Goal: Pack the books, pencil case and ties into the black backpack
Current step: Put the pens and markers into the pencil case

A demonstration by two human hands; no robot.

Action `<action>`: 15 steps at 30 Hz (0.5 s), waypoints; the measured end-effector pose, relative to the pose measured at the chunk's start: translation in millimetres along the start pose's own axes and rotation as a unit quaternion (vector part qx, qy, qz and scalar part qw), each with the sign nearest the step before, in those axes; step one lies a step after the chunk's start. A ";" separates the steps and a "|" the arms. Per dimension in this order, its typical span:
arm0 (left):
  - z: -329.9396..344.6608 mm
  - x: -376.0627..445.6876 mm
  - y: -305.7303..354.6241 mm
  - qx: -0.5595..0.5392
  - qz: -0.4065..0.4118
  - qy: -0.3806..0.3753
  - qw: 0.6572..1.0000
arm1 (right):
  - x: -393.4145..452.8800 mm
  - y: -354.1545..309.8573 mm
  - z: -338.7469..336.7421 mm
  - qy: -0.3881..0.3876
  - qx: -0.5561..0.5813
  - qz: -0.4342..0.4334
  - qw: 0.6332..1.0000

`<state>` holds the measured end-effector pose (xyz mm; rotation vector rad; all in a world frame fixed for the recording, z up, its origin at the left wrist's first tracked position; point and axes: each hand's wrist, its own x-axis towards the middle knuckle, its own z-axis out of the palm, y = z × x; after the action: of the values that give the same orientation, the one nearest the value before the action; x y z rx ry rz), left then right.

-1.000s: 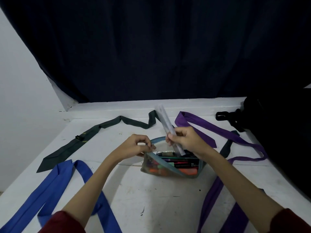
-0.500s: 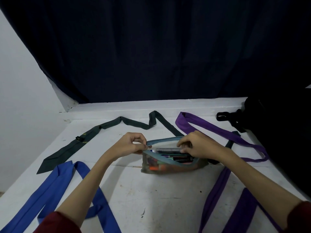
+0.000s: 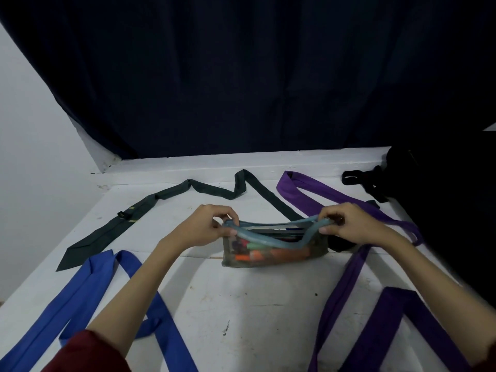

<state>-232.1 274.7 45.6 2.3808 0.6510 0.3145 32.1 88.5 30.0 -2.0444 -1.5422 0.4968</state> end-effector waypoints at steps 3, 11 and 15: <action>-6.1 -2.3 -3.2 0.042 -0.001 0.019 0.999 | -1.1 4.8 5.6 0.043 0.025 0.003 0.999; -8.1 -5.6 -15.7 -0.016 -0.032 0.098 0.995 | -2.5 9.3 12.8 0.109 0.039 0.017 0.993; -8.4 -1.4 -6.4 0.029 -0.025 0.078 0.996 | -5.2 6.7 15.5 0.145 0.107 0.028 0.983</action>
<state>-238.8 282.7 47.9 2.4081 0.7994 0.4684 26.8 85.1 13.5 -1.9018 -1.2104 0.3501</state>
